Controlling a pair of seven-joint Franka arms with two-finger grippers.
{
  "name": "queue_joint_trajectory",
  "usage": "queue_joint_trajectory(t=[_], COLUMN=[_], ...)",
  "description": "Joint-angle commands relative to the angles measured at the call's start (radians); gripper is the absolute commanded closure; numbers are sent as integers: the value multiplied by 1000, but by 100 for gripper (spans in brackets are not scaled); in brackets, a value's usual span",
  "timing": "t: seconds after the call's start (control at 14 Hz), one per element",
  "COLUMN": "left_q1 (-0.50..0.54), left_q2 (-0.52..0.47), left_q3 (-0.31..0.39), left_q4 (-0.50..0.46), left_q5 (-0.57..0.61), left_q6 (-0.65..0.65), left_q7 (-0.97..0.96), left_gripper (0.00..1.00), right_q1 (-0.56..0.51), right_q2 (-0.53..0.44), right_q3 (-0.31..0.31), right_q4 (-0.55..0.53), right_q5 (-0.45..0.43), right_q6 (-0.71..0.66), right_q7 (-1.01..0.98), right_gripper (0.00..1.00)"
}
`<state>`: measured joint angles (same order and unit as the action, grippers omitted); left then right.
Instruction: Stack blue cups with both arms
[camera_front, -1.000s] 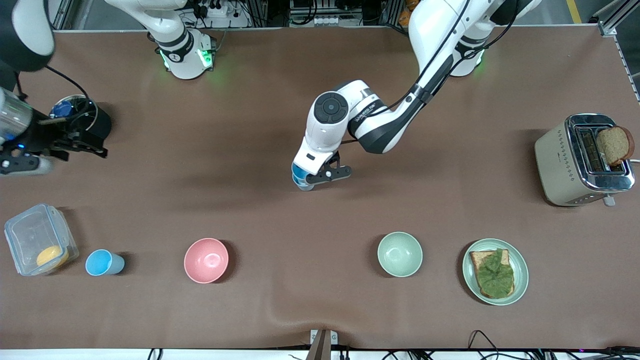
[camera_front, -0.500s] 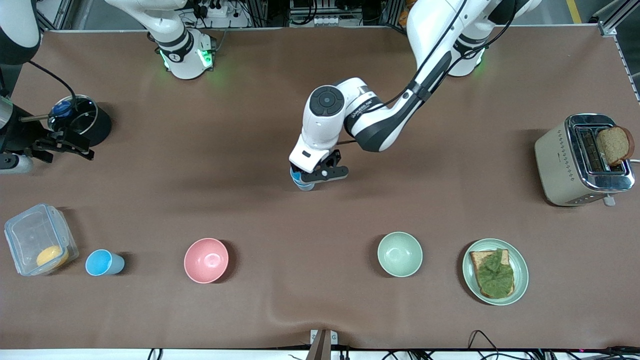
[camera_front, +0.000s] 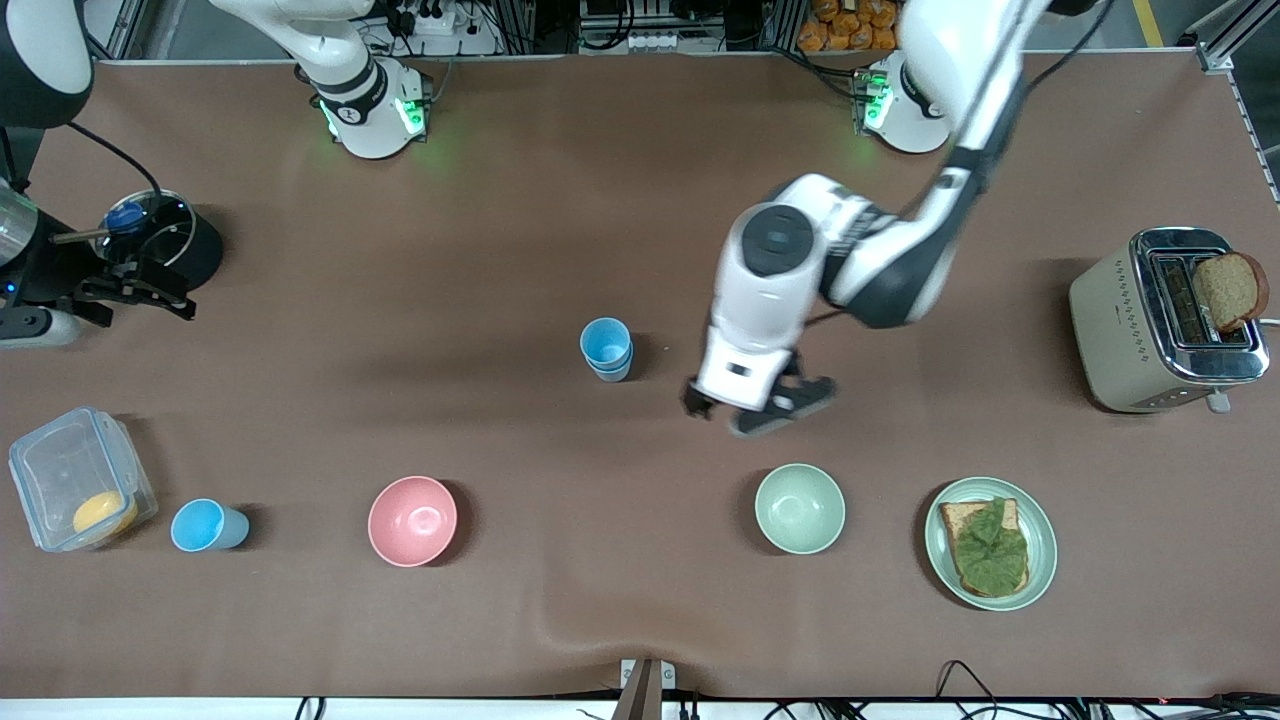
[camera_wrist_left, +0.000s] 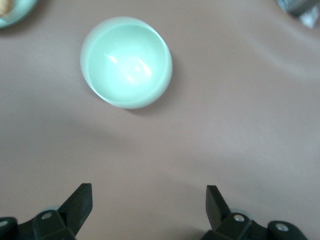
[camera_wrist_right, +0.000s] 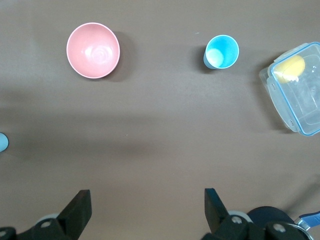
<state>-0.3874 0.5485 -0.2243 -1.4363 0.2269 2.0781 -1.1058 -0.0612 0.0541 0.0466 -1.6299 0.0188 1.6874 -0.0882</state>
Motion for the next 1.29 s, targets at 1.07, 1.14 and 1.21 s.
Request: queue_joint_trajectory(t=[1.07,1.14,1.21], left_q1=[459,456,450], left_q2=[-598,-598,-596], left_q3=[161,161,155], left_q4=[-290,-273,-254], left_q5=[-219,-219,-218], left_q6=[-415,-420,-427], left_q7=[876,889,903], left_gripper=[0,0,0], right_q1=[3,4,4], right_q2=[7,7,7], right_q3=[1,1,1], right_q4=[22,24,25], right_q5=[-14,-14,-14], right_q6=[-25,-25,-25], right_q7=[2,2,2], right_gripper=[0,0,0])
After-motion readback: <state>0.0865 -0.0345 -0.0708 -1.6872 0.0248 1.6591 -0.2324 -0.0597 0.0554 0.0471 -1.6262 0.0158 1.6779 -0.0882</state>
